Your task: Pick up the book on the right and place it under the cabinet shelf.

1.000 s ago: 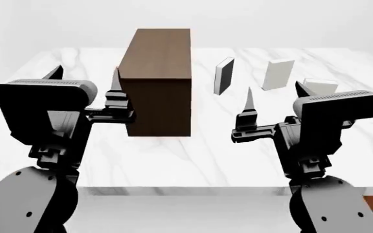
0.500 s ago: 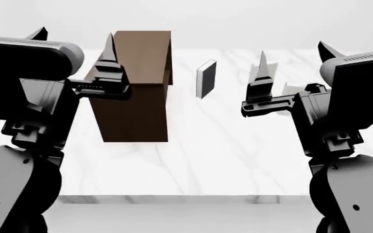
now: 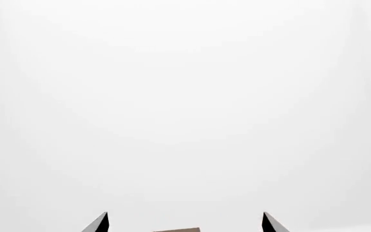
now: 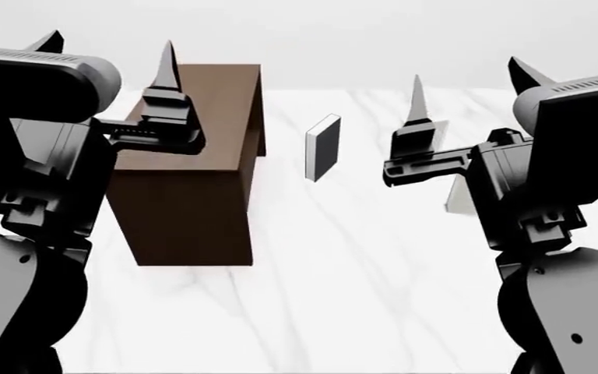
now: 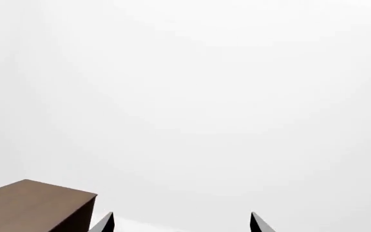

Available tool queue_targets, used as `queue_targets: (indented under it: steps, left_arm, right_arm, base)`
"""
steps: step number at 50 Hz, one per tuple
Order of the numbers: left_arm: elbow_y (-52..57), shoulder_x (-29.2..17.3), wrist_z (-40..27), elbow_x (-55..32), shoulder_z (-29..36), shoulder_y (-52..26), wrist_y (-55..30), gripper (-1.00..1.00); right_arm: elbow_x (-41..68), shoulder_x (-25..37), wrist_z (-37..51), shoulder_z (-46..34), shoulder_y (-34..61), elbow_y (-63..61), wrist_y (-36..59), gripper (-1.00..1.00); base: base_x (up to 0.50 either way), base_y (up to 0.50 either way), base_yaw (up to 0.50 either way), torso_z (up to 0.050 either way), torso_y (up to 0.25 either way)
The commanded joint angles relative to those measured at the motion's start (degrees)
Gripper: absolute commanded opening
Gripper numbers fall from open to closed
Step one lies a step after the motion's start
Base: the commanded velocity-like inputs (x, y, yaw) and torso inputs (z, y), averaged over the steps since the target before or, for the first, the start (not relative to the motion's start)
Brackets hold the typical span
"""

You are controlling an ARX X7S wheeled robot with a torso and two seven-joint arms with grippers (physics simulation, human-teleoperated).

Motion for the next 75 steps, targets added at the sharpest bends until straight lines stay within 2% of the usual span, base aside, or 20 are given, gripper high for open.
queue_targets:
  steps: [1, 43, 66, 75]
  left_arm:
    - [0.34, -0.28, -0.4, -0.62, -0.17, -0.28, -0.23, 1.0]
    - [1.19, -1.16, -1.83, -3.13, -0.78, -0.9, -0.7, 1.0]
    - [2.22, -1.3, -2.84, -5.14, -1.8, -2.07, -2.59, 1.0]
    - [2.36, -1.52, -3.29, -5.81, -1.87, -2.11, -2.72, 1.0]
  right_arm:
    - [0.48, 0.14, 0.2, -0.27, 0.07, -0.44, 0.23, 1.0]
    - [1.76, 0.4, 1.38, -0.21, 0.17, -1.05, 1.12, 1.0]
    - [2.39, 0.68, 2.08, -0.77, 0.11, -1.29, 1.09, 1.0]
    - [2.67, 0.87, 2.12, -0.82, -0.57, -1.09, -0.28, 1.0]
  base:
    - [0.26, 0.0, 0.0, 0.0, 0.0]
    - [0.24, 0.0, 0.0, 0.0, 0.001]
    - [0.06, -0.04, 0.0, 0.0, 0.0]
    - [0.34, 0.0, 0.0, 0.0, 0.0]
